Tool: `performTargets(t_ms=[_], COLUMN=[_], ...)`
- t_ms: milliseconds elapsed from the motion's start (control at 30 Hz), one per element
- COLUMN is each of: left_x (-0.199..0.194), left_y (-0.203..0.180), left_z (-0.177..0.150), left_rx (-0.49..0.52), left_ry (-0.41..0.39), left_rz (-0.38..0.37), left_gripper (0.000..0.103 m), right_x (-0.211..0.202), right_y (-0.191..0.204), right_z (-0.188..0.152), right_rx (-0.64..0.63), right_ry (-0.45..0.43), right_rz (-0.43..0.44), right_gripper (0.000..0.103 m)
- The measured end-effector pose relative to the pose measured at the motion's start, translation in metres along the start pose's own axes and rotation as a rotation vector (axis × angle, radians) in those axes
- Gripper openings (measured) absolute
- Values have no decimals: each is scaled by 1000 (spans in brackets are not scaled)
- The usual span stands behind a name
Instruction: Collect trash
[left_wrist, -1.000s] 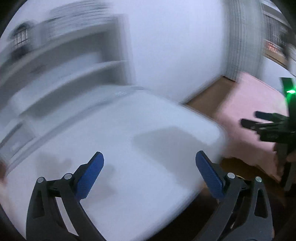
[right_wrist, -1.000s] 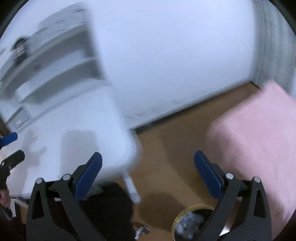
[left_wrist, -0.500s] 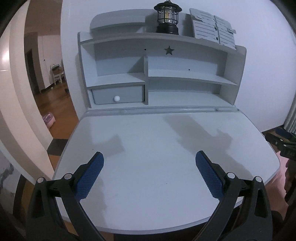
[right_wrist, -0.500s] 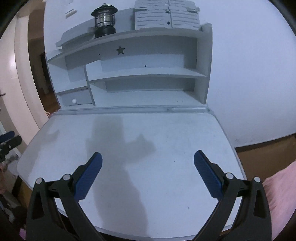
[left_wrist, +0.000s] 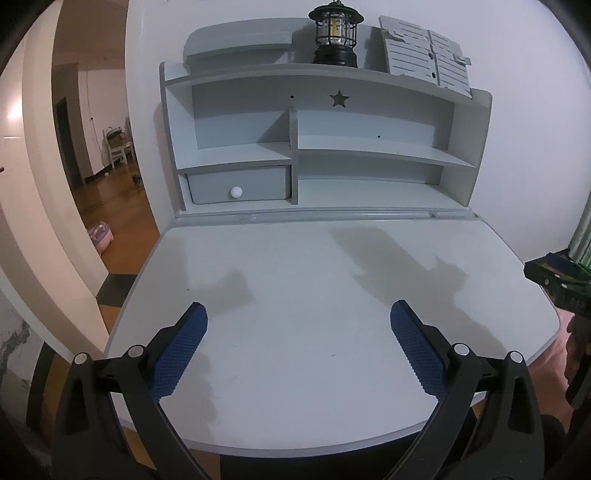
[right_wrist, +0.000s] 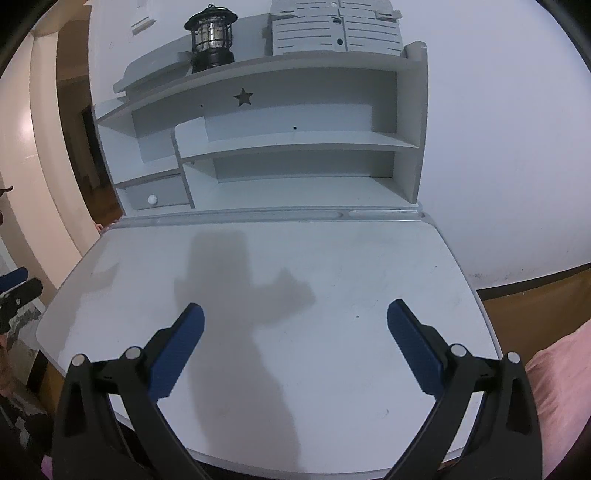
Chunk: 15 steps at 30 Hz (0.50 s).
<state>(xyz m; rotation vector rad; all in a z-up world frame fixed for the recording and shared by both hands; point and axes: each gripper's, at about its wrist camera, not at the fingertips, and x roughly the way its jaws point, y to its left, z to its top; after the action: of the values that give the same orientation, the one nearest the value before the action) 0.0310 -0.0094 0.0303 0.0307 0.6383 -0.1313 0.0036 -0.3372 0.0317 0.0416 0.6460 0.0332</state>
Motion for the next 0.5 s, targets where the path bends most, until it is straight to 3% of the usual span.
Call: performTargets(t_ms=[500], left_x=[-2], left_y=[-3], left_z=[1], left_rx=[4], left_ry=[-7], left_rz=[-10], left_gripper=[96], right_x=[-10], right_y=[3], right_z=[-1], right_rx=[-16], right_ry=[-18], right_rz=[-4], right_gripper=[96])
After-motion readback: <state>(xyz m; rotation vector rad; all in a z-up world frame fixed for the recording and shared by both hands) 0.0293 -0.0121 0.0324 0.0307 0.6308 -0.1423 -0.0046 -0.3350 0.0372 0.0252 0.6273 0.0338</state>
